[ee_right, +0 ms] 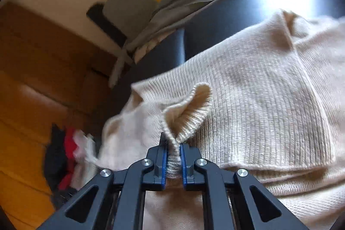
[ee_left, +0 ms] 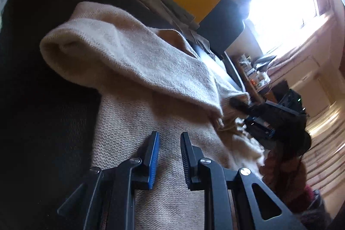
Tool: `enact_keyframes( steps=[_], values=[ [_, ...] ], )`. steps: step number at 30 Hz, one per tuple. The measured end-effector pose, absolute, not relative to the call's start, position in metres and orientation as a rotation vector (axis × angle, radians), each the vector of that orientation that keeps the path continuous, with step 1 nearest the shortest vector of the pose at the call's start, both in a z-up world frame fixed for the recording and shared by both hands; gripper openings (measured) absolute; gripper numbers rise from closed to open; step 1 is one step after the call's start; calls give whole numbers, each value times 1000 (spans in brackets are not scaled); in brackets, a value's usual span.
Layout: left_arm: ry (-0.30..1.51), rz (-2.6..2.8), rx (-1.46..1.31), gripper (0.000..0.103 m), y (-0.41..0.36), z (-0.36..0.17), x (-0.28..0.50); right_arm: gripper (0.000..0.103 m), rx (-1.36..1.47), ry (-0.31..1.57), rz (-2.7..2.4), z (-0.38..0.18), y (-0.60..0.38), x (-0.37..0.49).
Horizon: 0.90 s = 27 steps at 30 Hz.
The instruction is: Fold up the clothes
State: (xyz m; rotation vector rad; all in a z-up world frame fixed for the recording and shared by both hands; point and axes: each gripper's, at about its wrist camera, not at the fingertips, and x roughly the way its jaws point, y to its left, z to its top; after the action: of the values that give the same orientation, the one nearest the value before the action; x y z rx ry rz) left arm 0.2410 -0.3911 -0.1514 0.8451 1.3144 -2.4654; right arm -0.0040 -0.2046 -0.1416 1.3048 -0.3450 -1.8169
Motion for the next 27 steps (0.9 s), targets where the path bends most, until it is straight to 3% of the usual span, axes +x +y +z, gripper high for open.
enact_keyframes(
  steps=[2, 10, 17, 23, 27],
  values=[
    [1353, -2450, 828, 21, -396, -150, 242, 10, 1295, -260, -1813, -134, -214, -2],
    [1304, -2432, 788, 21, -412, -138, 219, 10, 933, 8, -1801, 8, -262, 9],
    [1264, -2366, 761, 22, -433, -132, 204, 10, 702, 78, -1872, 105, -260, 4],
    [1264, -2316, 809, 22, -436, -146, 213, 10, 736, 22, -2013, 91, -192, -31],
    [1253, -2335, 818, 22, -425, -150, 226, 10, 952, -113, -2089, 14, -112, -71]
  ],
)
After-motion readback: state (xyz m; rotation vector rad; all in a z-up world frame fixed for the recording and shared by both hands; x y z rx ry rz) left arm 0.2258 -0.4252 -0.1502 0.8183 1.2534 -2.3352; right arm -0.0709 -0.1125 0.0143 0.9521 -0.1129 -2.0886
